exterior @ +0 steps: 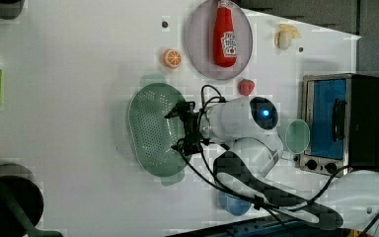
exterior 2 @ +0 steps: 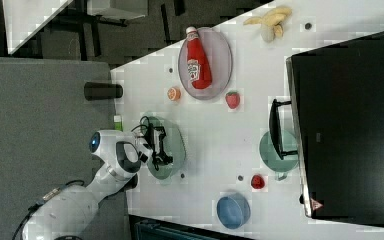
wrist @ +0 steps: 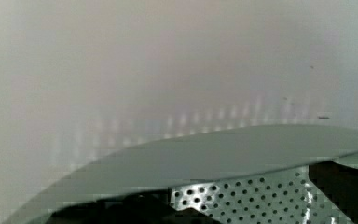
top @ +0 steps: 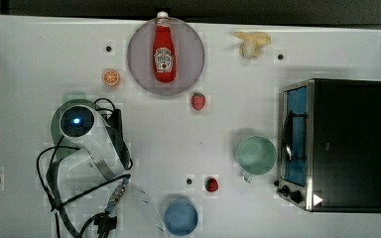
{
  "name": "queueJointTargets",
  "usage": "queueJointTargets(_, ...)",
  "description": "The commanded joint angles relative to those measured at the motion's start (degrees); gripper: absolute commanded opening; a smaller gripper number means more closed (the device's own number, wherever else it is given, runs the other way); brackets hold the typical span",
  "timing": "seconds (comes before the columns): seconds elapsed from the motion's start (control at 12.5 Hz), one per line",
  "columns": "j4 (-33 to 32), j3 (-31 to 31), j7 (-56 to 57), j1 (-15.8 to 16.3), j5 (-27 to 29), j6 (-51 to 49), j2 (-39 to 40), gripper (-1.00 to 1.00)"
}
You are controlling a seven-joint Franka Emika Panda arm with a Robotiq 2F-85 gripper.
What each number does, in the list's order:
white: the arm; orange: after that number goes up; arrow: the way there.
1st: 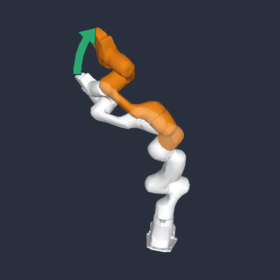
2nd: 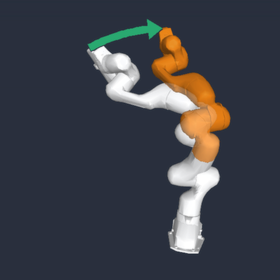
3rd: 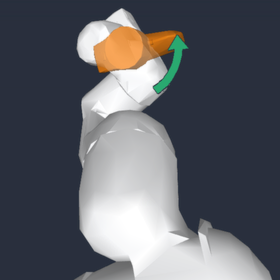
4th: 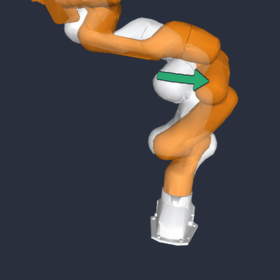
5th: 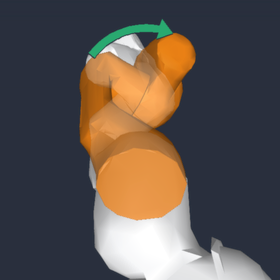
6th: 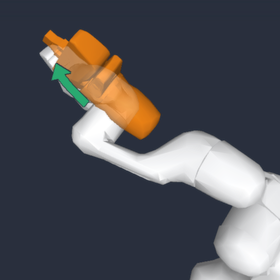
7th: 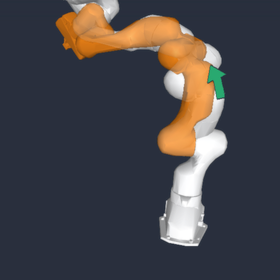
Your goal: Drag strainer left to right.
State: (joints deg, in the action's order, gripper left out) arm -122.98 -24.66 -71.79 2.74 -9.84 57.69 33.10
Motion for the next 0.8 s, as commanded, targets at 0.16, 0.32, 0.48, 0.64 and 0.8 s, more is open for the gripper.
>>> queueJointTargets(0.16,-4.15,1.01,-1.80,-1.19,0.30,0.18,-4.51,1.00)
queueJointTargets(0.32,-5.77,2.14,-1.47,-2.05,0.29,0.34,-5.48,1.00)
queueJointTargets(0.48,-6.64,3.20,-1.23,-2.95,0.28,1.19,-5.90,1.00)
queueJointTargets(0.64,-7.29,3.99,0.10,-4.02,0.28,1.53,-6.30,1.00)
queueJointTargets(0.8,-8.00,4.69,4.54,-5.46,0.28,1.90,-6.75,1.00)
